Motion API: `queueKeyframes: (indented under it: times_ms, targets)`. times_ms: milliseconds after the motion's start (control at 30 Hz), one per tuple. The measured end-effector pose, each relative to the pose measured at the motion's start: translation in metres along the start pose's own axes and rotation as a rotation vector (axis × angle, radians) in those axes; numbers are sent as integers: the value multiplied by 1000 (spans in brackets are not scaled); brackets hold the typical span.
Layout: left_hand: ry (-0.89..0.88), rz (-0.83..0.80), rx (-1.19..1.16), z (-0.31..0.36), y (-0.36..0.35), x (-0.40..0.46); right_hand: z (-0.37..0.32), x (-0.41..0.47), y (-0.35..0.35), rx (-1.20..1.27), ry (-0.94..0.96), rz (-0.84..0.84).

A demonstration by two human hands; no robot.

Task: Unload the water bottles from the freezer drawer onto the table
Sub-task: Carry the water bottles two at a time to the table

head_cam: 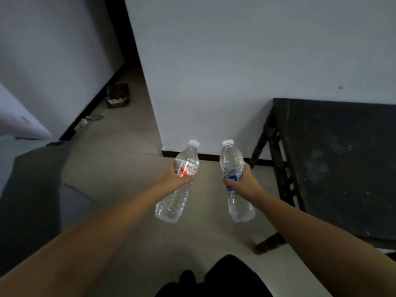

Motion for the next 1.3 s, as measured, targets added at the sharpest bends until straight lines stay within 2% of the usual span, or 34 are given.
queueKeyframes:
  times_ms: [267,400,667,967,1300]
  targets:
    - [-86,-186,119,73,-91,115,34,102,69,101,-187,181]
    - [-143,-217,150,130,-149,183,44,181,120,121,-217,288]
    - [-204,-333,160,246,-259,283,42,287,228,160,-260,380]
    - [-299,-581,239,336,-420,321,104,315,343,235,-428,622]
    - [-469,-976,454,448,-656,338,187,351,487,340,-640,960]
Point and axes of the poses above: each hand's wrist, its own x-axis towards the middle knuckle, its own y-axis out of the back of the hand, z = x × y, the point moved 9 cm from there along x, towards the middle knuckle, and after that the axes turned 10 degrees about z, right-handed, at the moved point
